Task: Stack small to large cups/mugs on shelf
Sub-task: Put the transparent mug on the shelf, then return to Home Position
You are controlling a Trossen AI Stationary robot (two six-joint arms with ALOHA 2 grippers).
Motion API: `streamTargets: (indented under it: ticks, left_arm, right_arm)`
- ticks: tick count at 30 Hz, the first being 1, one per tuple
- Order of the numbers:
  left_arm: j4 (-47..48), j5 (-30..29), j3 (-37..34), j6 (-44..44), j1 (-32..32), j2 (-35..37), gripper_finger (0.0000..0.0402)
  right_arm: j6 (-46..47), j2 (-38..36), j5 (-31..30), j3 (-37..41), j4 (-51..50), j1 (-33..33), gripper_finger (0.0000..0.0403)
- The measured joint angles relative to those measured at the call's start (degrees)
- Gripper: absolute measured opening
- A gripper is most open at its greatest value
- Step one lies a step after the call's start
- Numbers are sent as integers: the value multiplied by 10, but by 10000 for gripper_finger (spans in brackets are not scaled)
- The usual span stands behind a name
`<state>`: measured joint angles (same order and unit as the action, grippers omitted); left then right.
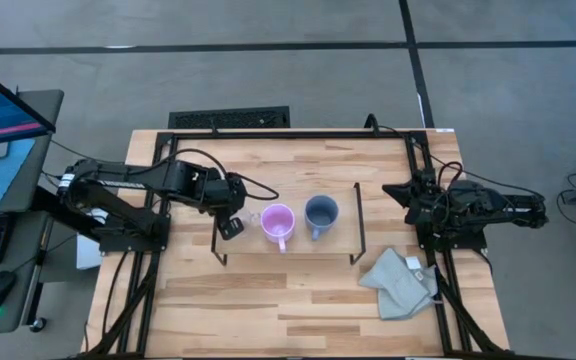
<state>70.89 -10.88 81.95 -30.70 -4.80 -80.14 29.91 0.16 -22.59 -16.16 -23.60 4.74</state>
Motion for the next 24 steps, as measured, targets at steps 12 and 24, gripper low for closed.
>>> streamTargets:
  ticks: [12, 24]
  left_arm:
    - [-5, 0, 1, -5, 0, 1, 119]
    - [-18, 1, 1, 0, -4, 2, 128]
  right_arm:
    - [0, 0, 0, 0, -5, 0, 24]
    - [0, 0, 0, 0, -5, 0, 24]
